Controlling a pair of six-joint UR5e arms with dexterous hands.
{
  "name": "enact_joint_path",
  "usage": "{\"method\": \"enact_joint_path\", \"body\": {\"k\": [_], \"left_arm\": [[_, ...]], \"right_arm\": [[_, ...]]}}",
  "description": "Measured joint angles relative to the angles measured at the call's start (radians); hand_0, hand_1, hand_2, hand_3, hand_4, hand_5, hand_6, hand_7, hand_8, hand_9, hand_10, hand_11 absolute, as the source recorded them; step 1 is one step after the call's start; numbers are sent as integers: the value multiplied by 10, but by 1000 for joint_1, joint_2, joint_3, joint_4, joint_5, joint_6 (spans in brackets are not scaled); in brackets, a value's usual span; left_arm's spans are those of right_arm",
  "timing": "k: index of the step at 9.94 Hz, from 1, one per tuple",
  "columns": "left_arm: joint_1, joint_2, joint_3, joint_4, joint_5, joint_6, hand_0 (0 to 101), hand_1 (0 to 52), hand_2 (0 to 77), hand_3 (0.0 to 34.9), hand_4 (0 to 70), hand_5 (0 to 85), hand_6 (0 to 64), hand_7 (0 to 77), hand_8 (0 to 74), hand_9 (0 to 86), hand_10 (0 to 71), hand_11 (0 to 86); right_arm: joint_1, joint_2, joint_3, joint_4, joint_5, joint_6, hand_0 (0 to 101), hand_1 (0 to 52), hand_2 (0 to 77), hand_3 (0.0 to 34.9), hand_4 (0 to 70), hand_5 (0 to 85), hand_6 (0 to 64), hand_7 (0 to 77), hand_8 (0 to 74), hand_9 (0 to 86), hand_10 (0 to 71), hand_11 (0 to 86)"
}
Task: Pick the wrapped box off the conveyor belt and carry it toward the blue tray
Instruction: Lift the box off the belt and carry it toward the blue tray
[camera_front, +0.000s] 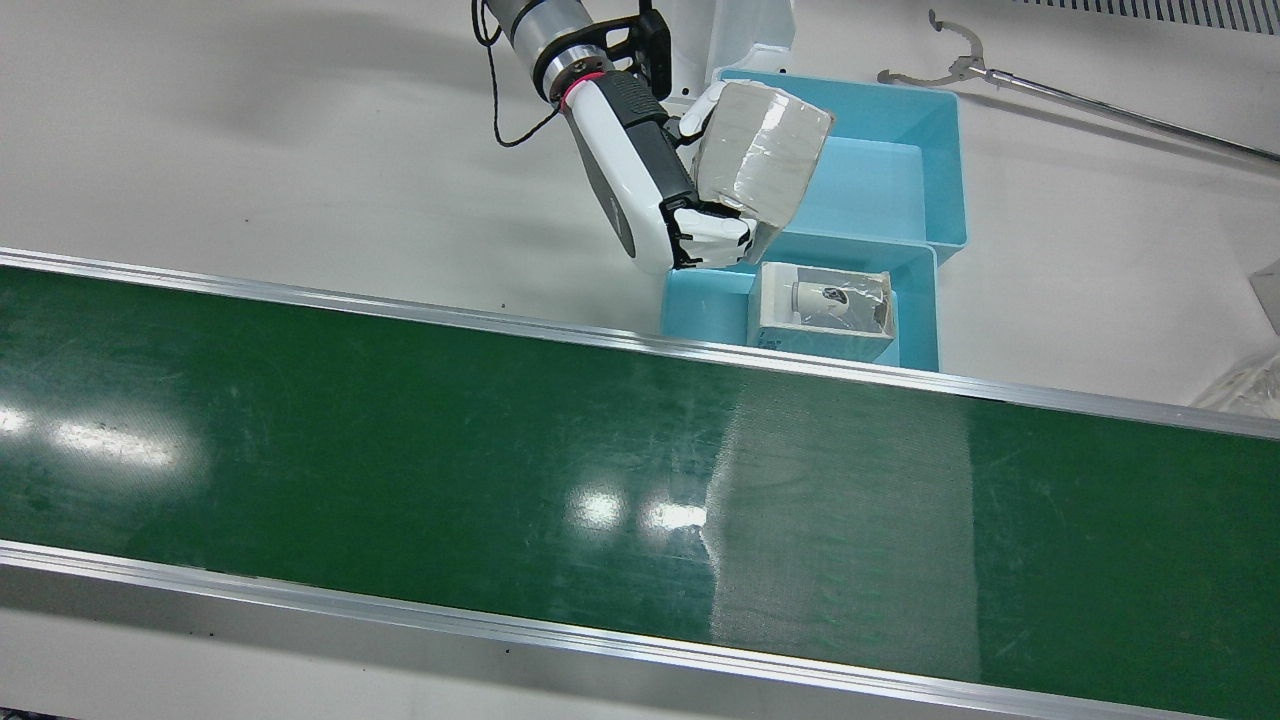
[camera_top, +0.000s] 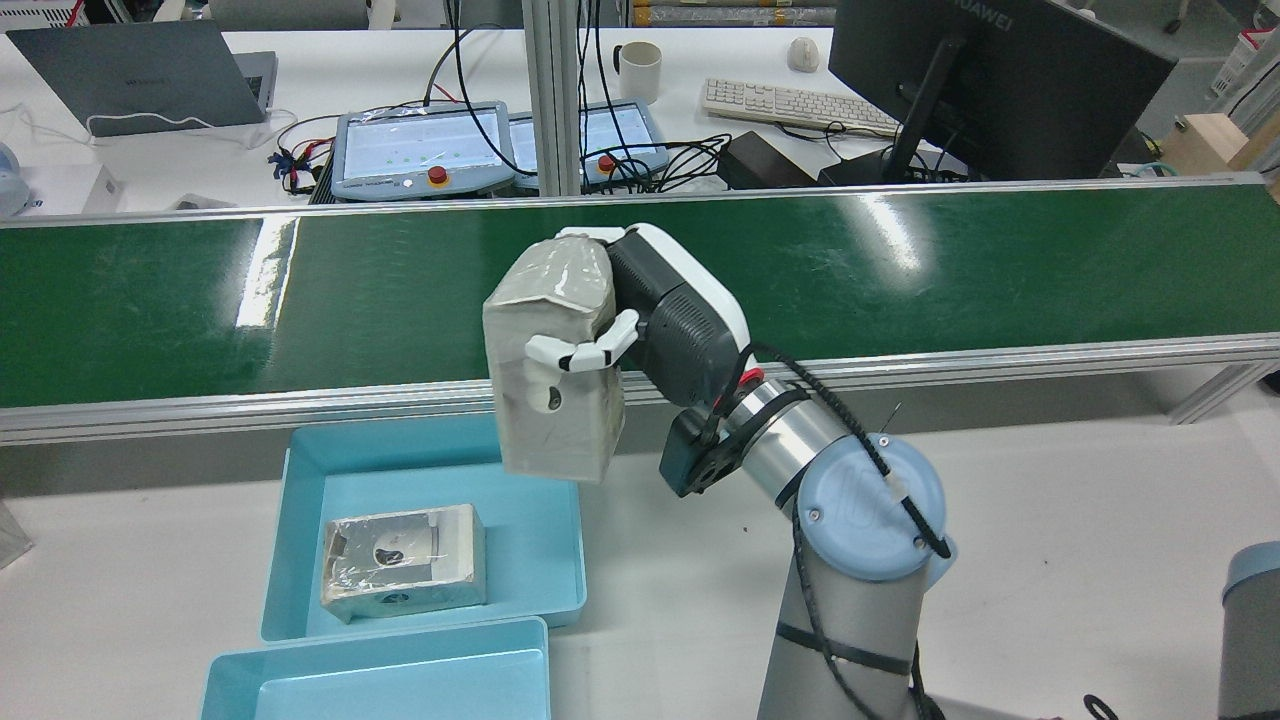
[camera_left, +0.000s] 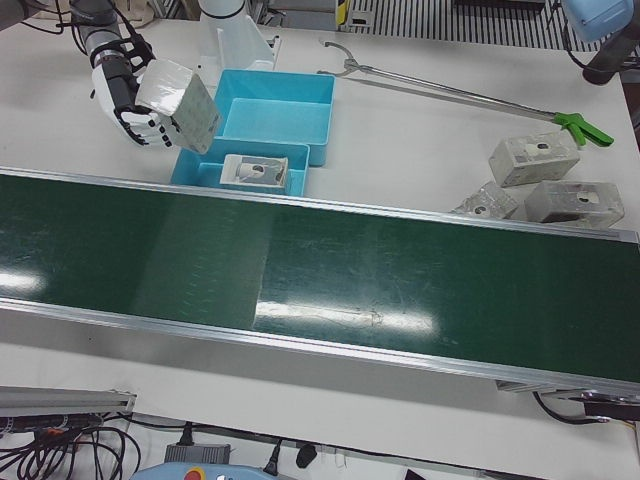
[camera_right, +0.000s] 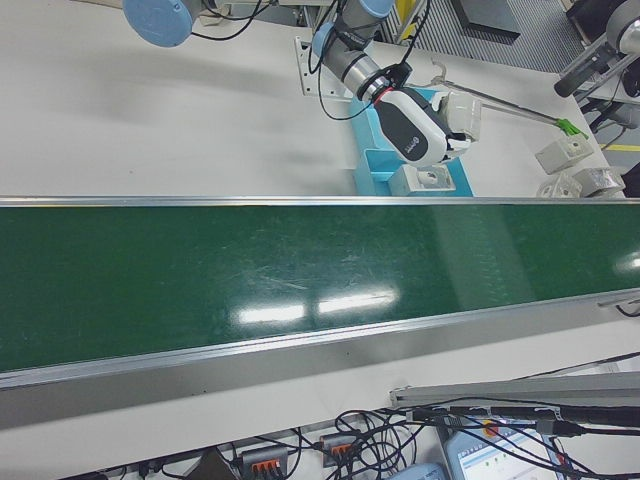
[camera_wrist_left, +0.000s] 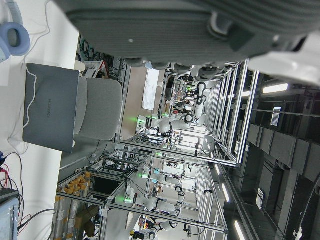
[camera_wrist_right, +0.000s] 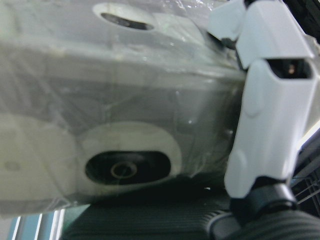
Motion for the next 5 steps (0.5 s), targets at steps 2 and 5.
{"method": "enact_joint_path", "body": {"k": [2,5], "left_arm": [[0,0,0,0,0,0,0,0,11,0,0,11,0,5,5,0,5,5],[0,0,0,0,0,0,0,0,11,0,0,11,0,5,5,0,5,0]], "right_arm": [[-10,5,-37,14,-29,0,492,11,507,0,502,731,595,714,578,764,518,818],[-13,12,-53,17,-71,2,464,142,142,79,76,736,327,774,11,11,0,5]]}}
